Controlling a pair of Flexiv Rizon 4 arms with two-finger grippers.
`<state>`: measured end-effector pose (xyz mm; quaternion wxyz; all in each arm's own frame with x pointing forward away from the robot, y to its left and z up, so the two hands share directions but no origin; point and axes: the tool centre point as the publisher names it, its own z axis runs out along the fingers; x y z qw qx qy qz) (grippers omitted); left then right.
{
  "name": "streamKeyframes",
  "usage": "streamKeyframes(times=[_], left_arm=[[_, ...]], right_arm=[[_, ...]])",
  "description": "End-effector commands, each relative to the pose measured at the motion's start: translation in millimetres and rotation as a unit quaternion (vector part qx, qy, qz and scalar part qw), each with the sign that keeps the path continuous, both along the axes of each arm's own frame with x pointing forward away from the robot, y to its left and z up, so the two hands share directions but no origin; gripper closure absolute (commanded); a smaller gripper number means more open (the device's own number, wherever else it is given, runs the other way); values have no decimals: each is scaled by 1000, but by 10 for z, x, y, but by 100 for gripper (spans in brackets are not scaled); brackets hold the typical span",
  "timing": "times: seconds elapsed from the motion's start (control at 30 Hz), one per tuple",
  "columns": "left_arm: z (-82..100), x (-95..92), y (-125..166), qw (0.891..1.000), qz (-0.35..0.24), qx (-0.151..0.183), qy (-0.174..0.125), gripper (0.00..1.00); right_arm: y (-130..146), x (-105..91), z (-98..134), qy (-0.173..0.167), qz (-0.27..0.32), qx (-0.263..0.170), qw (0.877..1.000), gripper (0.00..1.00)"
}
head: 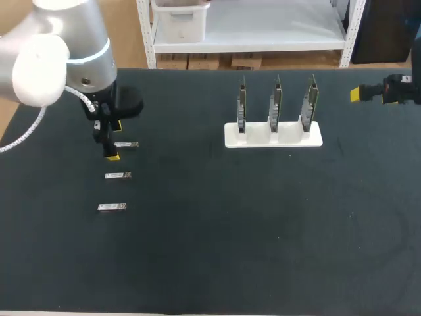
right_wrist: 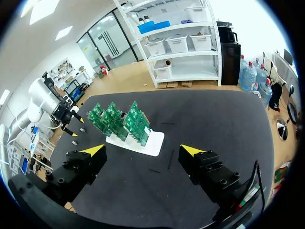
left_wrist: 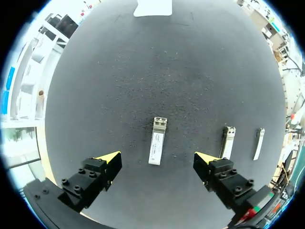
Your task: Pick up the optical module with the left hand, and insert it into the network port with the right hand.
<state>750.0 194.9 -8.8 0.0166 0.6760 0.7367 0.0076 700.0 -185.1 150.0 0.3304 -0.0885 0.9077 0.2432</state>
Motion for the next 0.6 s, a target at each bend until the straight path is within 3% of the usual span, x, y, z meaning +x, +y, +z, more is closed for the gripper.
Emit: streamKeyframes(times=[0.03, 0.6], left_arm=[[-34, 47, -10, 1000, 6, 0, 9, 0], [-101, 46, -26, 1000, 14, 4, 15, 0]], right_arm=[[0, 0, 0, 0, 0, 0, 1000, 0], [0, 0, 0, 0, 0, 0, 1000, 0]])
